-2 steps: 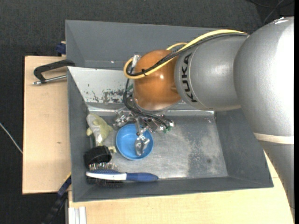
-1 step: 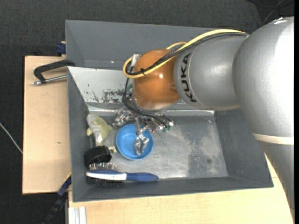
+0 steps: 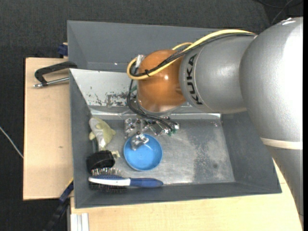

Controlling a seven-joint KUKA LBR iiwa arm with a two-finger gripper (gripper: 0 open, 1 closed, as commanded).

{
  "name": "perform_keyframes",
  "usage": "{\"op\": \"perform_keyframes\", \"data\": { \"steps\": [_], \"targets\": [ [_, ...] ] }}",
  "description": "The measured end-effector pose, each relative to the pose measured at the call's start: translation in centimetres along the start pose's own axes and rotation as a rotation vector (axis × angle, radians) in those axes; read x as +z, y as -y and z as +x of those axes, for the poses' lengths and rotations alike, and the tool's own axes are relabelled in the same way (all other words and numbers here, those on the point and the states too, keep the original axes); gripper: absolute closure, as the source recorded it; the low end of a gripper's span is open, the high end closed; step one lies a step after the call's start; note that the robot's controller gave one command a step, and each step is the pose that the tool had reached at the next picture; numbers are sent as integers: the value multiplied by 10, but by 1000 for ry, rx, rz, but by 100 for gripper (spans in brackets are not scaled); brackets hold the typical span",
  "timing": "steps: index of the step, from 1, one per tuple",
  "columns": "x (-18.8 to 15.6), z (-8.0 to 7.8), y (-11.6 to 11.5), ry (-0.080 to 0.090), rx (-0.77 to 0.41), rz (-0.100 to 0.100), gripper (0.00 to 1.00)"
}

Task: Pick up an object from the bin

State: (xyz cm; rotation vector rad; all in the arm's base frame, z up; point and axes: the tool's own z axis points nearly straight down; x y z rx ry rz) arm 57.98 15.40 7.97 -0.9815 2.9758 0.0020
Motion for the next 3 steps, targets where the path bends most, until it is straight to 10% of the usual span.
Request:
{"op": "perform_keyframes", "data": {
  "steps": [3],
  "targets": [
    [-96,-8,0,0,4,0,100]
  ]
}}
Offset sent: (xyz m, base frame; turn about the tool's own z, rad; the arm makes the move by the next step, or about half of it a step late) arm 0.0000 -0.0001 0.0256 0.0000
